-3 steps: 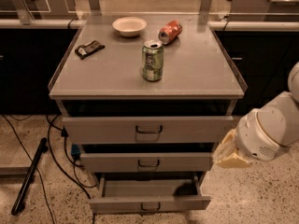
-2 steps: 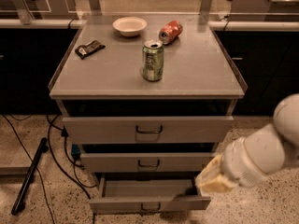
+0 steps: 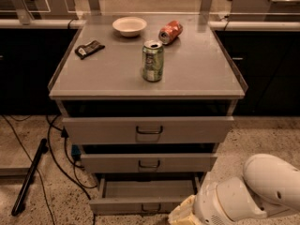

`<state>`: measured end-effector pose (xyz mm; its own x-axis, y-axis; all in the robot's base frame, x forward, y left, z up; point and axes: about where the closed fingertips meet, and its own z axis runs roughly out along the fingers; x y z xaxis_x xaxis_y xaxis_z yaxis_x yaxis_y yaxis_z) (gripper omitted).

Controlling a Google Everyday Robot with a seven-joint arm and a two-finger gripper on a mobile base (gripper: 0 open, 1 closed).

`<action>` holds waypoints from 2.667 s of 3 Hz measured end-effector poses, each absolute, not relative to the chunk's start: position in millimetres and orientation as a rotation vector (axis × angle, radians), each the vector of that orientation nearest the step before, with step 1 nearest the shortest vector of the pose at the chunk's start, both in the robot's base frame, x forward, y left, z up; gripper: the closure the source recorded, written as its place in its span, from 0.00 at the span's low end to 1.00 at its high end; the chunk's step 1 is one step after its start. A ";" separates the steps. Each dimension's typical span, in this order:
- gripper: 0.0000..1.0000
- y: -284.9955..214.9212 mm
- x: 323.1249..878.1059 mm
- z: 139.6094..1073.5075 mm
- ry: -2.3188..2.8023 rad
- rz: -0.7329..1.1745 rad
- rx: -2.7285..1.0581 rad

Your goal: Close bottom drawer

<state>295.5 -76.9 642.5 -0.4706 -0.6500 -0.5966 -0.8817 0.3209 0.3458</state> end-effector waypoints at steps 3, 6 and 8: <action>1.00 -110.9 305.5 541.5 2.302 0.819 -1.279; 1.00 -132.3 320.4 428.3 2.342 0.721 -1.207; 1.00 -143.7 349.4 363.1 2.228 0.625 -1.089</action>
Offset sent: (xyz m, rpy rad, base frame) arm 0.0485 -0.0603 -0.1598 -0.0805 -0.0767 -0.2621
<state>349.4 -143.7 363.1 -0.5015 -0.5454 -0.6716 -0.8152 0.5578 0.1559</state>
